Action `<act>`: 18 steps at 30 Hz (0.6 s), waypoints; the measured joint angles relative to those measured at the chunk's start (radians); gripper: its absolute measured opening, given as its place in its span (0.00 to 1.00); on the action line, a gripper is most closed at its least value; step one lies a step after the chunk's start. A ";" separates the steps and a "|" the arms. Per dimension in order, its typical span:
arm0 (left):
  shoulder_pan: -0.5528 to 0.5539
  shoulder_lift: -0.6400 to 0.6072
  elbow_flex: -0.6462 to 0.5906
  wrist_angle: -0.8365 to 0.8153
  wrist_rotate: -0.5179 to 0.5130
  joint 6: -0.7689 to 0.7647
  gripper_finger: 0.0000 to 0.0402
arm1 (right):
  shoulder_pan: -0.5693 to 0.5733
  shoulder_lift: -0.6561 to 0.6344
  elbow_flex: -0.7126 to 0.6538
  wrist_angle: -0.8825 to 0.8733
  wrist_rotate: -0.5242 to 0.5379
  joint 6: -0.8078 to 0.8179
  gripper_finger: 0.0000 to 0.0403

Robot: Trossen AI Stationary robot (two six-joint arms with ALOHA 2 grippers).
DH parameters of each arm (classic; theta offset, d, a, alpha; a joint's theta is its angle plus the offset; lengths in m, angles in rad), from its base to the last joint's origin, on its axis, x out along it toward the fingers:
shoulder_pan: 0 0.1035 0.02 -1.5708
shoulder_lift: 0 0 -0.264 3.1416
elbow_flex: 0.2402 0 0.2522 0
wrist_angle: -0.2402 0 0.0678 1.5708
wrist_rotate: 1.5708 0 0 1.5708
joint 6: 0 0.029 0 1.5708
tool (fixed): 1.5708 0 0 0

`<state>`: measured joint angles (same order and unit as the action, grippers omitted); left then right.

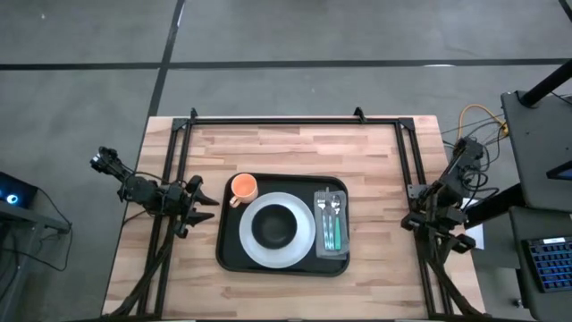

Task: Set up tray
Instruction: Return to Home Position

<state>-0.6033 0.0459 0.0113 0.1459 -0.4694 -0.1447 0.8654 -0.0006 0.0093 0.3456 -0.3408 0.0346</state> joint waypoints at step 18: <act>0.000 0.000 0.000 0.000 0.000 0.000 0.39 | -0.001 0.017 0.000 0.004 0.001 0.141 0.35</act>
<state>-0.6033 0.0463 0.0109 0.1459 -0.4697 -0.1446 0.8648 0.0163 0.0097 0.3500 -0.3401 0.1760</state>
